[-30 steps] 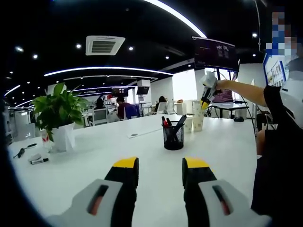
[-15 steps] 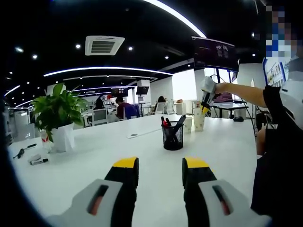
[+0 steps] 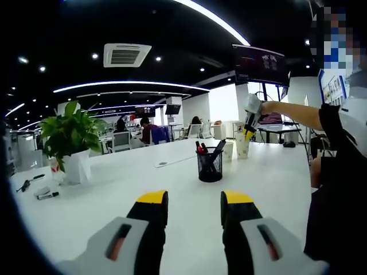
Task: Place the scattered laser pointers and whiteboard markers into the pen holder and stack the scattered paper cups together
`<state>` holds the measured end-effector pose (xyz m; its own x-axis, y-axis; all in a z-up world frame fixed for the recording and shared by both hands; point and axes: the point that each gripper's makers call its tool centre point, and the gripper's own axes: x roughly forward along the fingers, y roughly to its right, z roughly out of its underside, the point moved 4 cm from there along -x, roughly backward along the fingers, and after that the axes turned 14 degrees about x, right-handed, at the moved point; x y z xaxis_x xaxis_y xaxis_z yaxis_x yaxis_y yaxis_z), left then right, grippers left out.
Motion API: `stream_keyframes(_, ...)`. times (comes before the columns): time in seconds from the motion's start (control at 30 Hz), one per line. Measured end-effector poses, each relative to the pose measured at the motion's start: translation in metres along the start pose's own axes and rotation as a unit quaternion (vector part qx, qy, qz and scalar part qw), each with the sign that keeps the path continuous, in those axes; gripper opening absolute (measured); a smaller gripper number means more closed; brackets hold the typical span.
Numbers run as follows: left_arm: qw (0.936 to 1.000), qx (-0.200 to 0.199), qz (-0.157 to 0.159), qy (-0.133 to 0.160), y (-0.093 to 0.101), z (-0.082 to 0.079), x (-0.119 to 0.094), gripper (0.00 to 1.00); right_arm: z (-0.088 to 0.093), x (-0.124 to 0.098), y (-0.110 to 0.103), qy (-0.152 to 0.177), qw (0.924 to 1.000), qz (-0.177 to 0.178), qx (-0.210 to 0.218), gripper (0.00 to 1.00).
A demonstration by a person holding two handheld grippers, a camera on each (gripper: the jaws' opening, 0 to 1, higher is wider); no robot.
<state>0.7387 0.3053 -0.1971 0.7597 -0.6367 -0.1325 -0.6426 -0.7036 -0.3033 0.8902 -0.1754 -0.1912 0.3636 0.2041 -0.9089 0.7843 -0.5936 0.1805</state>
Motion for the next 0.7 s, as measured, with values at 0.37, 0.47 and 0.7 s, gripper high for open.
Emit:
stream_keyframes(0.37,1.0000,0.001,-0.002,0.000,-0.0015,-0.0004,-0.0007,0.38,0.0030,0.0020,0.0001,-0.008,0.9999,0.003,-0.007,0.09)
stream_keyframes(0.47,1.0000,0.000,-0.002,-0.001,-0.0017,0.0006,-0.0004,0.38,0.0027,0.0012,0.0005,-0.008,0.9999,0.003,-0.006,0.06)
stream_keyframes(0.7,1.0000,0.000,0.001,-0.002,-0.0005,0.0011,0.0004,0.38,0.0028,0.0026,0.0000,-0.008,0.9999,0.005,-0.007,0.05)
